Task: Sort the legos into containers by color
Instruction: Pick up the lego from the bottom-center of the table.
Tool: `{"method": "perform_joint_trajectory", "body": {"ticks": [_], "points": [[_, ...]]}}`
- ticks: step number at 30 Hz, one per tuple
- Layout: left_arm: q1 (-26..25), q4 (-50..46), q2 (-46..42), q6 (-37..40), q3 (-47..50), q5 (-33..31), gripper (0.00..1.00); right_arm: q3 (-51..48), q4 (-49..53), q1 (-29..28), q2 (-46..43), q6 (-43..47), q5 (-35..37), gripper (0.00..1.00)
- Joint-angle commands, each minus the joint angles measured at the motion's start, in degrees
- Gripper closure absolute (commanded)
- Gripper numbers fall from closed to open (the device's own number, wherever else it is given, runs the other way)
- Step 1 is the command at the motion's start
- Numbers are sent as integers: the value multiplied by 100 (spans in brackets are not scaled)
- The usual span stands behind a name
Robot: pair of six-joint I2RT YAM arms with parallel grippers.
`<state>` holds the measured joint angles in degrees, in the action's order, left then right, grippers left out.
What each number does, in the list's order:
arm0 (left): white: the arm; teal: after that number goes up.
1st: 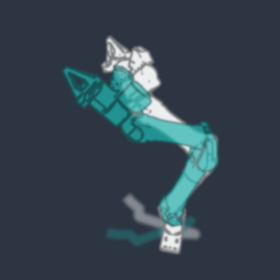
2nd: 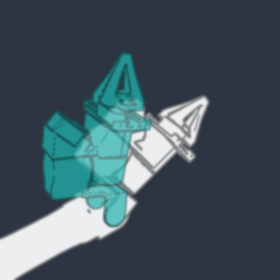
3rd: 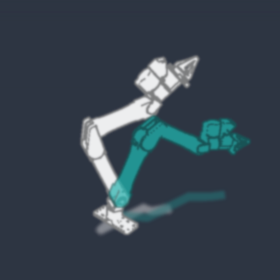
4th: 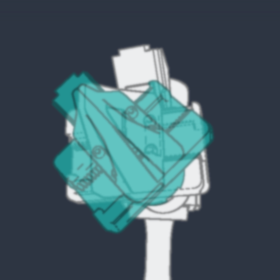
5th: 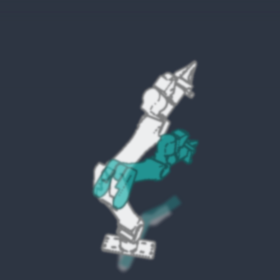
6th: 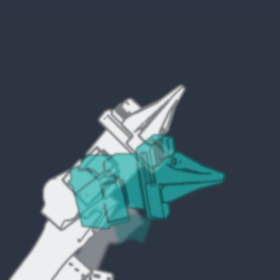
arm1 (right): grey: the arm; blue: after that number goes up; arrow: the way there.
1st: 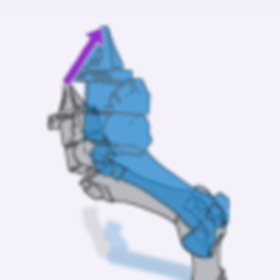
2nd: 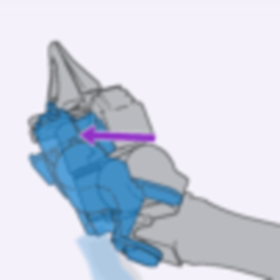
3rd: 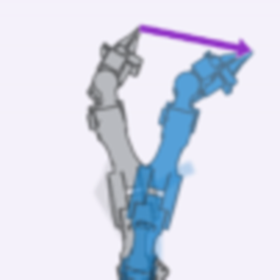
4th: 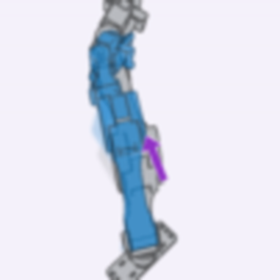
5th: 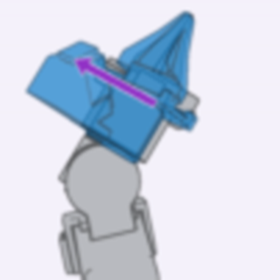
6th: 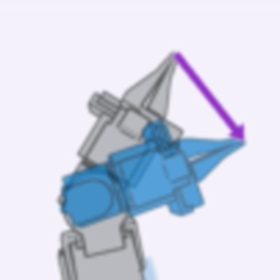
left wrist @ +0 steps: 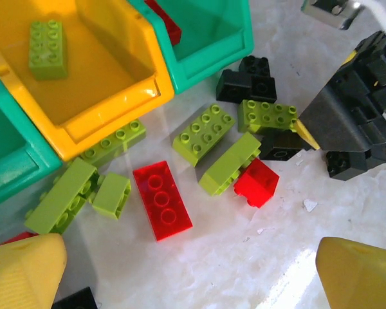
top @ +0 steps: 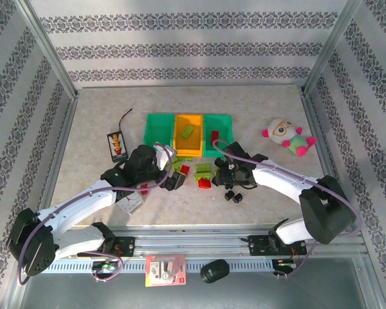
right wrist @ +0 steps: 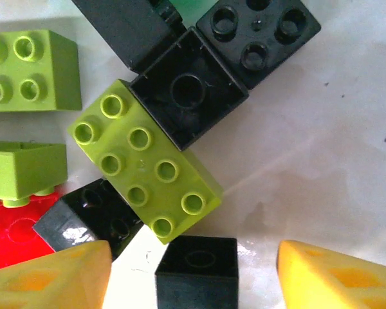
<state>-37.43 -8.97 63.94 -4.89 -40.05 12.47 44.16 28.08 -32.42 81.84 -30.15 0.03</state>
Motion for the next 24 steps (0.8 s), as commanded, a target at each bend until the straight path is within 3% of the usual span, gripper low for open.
{"method": "perform_joint_trajectory", "body": {"ticks": [1,3,8,17,24], "points": [[-45,327,-55,258,56,94,1,32,284,-62,186,-105,-57,39],[-54,337,-31,269,56,92,1,14,301,-62,228,-109,-25,46],[-63,330,-94,277,66,124,1,5,395,-70,129,-189,-25,51],[-70,374,-103,304,94,94,1,-213,508,-89,-299,-342,-3,49],[-78,379,-135,339,104,156,1,-76,338,-78,83,-307,34,52]]}}
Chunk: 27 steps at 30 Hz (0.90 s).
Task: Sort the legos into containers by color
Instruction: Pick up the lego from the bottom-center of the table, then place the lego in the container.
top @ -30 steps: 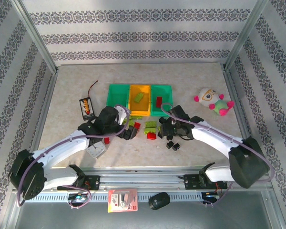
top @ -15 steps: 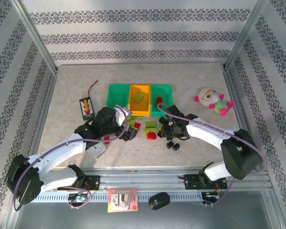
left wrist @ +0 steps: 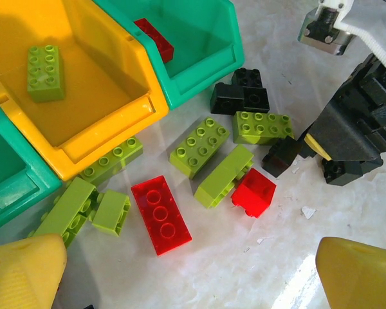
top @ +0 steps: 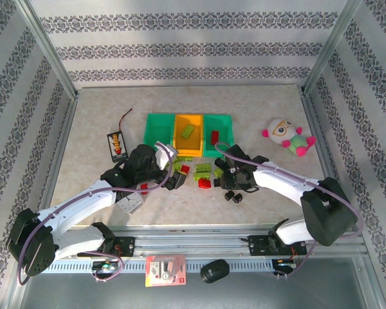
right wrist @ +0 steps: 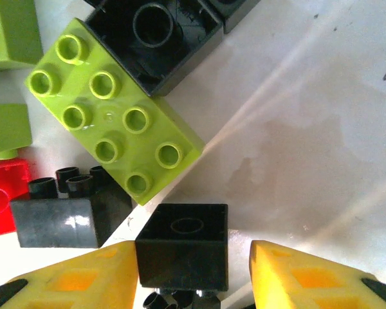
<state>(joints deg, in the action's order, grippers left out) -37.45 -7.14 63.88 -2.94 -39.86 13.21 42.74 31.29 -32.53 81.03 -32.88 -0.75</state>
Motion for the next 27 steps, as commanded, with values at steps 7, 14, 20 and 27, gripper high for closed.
{"method": "perform_joint_trajectory", "body": {"ticks": [7,14,20,27], "points": [[-79,199,-223,128,136,92,1,195,130,-86,-1,7,158,64],[-120,226,-504,22,243,48,1,560,-122,-224,-514,344,137,73],[-123,90,-1194,-384,553,-651,1,1453,-899,-490,3,707,55,73],[-122,-173,-1773,-739,795,-1247,1,2969,-1803,-784,1441,934,-61,74]]}}
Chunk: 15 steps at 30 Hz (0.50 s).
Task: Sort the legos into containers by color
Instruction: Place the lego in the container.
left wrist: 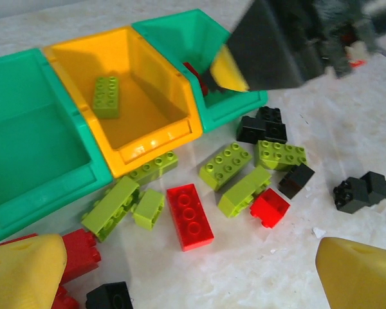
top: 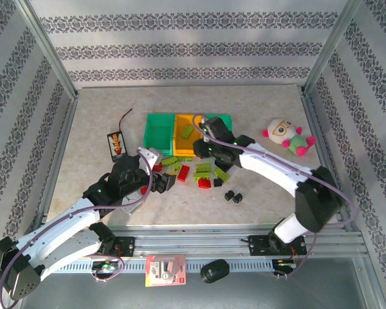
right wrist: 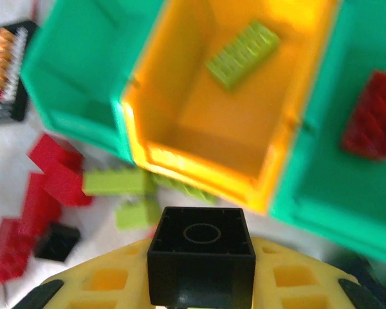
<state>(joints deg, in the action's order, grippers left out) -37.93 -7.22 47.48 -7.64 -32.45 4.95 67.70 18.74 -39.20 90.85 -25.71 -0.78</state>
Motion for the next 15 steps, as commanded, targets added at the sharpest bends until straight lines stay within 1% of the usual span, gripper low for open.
{"method": "perform_joint_trajectory", "body": {"ticks": [1,8,12,15], "points": [[-74,-223,-166,-298,54,-482,1,714,-645,-158,701,262,-35,73],[-74,-347,-196,-387,94,-618,1,2050,-1072,-378,2060,489,177,74],[-74,-386,-228,-439,120,-672,1,2563,-1066,-380,2656,551,228,73],[-74,-447,-256,-468,133,-735,1,2836,-1002,-378,2960,613,296,71]]}}
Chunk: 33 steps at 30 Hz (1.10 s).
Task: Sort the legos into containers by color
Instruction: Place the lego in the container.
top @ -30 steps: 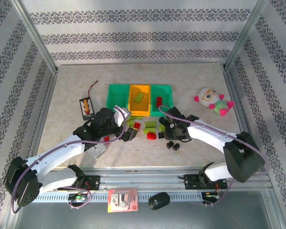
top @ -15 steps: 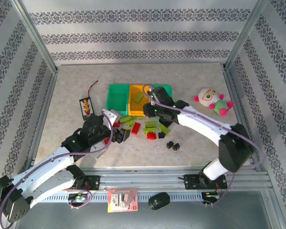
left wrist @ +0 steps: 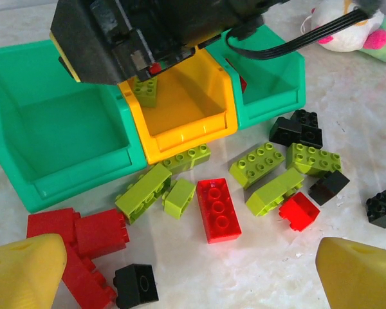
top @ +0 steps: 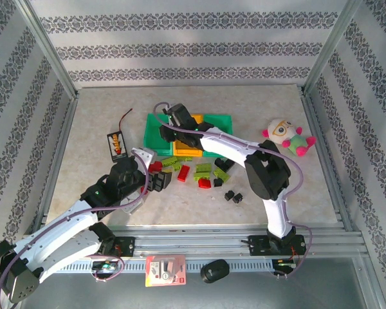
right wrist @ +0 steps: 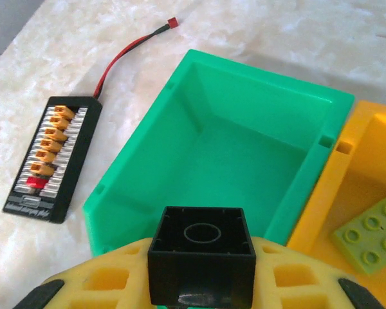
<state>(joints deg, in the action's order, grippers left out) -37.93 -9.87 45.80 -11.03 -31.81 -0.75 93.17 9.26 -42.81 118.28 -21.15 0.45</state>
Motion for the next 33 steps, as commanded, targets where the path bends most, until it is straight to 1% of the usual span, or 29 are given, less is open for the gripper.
{"method": "perform_joint_trajectory", "body": {"ticks": [1,3,6,9,11,15,17,20,22,26,31,33], "points": [[-74,-198,-81,-153,70,-191,1,379,-17,-22,281,172,172,70],[-74,-226,-80,-193,65,-255,1,518,56,-12,342,210,145,67],[-74,-292,-72,-328,46,-369,1,606,120,-19,264,279,88,55],[-74,-409,-11,-464,-7,-539,1,552,121,-15,32,348,98,45],[-74,-504,52,-547,-56,-633,1,391,96,-2,-198,348,131,41],[-65,-744,172,-859,-136,-960,1,-174,-79,25,-797,313,164,37],[-56,-960,257,-1117,-219,-1189,1,-641,-213,35,-1204,319,187,36],[-31,-1116,415,-1198,-321,-1234,1,-1450,-329,28,-1882,315,286,34],[-38,-1020,463,-1031,-320,-1019,1,-2123,-314,36,-2393,233,468,34],[-38,-297,364,-237,-90,-45,1,-3539,40,62,-3626,-19,879,33],[-48,300,419,405,-23,723,1,-4762,1195,84,-4805,-580,1065,30],[-50,481,512,566,-22,977,1,-5075,1617,70,-5091,-671,971,29]]}}
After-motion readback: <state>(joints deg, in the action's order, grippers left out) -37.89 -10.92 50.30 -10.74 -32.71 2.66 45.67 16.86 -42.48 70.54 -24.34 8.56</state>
